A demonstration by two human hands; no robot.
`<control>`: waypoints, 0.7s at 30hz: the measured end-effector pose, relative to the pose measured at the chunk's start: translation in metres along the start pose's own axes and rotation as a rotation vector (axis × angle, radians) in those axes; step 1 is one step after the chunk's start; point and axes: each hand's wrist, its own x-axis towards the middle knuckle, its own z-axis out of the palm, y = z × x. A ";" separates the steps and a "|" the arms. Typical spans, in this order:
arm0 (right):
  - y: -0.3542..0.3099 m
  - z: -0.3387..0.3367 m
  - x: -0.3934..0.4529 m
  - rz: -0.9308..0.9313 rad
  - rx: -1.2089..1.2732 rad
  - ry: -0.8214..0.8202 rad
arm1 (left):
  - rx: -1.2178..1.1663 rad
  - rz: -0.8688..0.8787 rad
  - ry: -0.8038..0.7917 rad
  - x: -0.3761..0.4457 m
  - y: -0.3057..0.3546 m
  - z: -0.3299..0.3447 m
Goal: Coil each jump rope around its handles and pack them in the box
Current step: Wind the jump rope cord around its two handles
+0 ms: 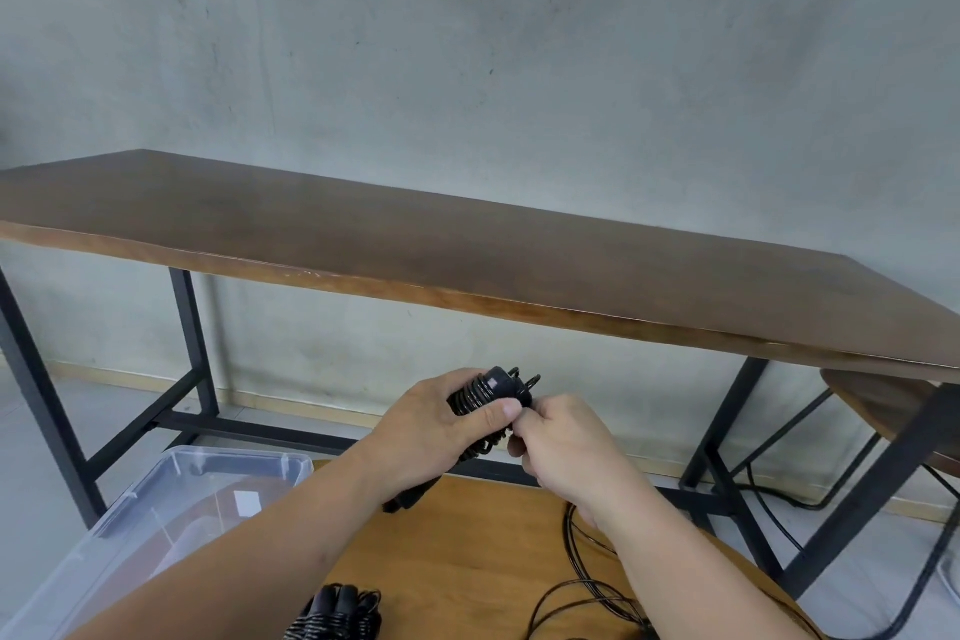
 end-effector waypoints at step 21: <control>0.006 -0.014 -0.023 -0.296 -0.219 0.109 | -0.312 -0.156 0.064 -0.002 0.008 -0.008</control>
